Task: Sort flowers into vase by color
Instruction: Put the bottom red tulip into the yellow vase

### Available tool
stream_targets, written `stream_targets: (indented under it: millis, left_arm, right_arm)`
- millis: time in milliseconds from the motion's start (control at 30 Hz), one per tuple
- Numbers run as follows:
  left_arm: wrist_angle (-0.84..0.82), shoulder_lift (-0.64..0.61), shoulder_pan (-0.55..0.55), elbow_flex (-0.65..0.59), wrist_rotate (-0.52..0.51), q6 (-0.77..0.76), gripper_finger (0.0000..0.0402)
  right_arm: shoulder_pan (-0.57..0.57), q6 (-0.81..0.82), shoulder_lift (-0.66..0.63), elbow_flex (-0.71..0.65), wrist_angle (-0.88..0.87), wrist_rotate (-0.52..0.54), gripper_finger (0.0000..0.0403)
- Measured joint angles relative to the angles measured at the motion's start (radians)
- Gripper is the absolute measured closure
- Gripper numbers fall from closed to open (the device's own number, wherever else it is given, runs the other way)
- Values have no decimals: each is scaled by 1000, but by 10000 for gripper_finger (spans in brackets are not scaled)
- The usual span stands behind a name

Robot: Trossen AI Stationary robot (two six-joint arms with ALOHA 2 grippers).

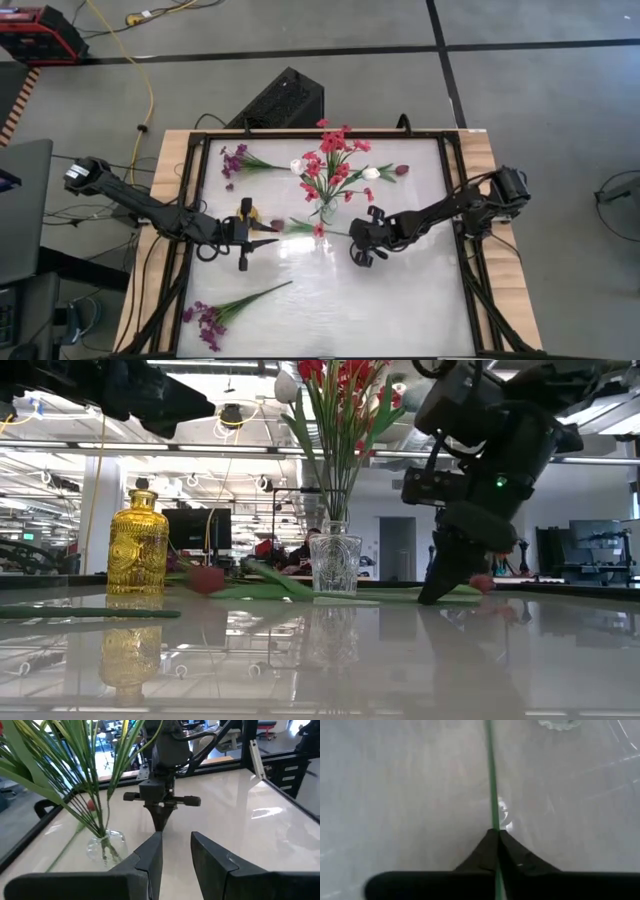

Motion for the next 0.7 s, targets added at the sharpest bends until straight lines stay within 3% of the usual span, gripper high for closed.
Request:
stream_targets:
  millis: [367, 700]
  left_arm:
    - [13, 0, -6, 0, 166, -116, 310]
    - [10, 0, -72, 0, 156, -110, 310]
  right_arm:
    - [118, 33, -57, 27, -17, -40, 386]
    - [345, 198, -93, -7, 91, 357, 384]
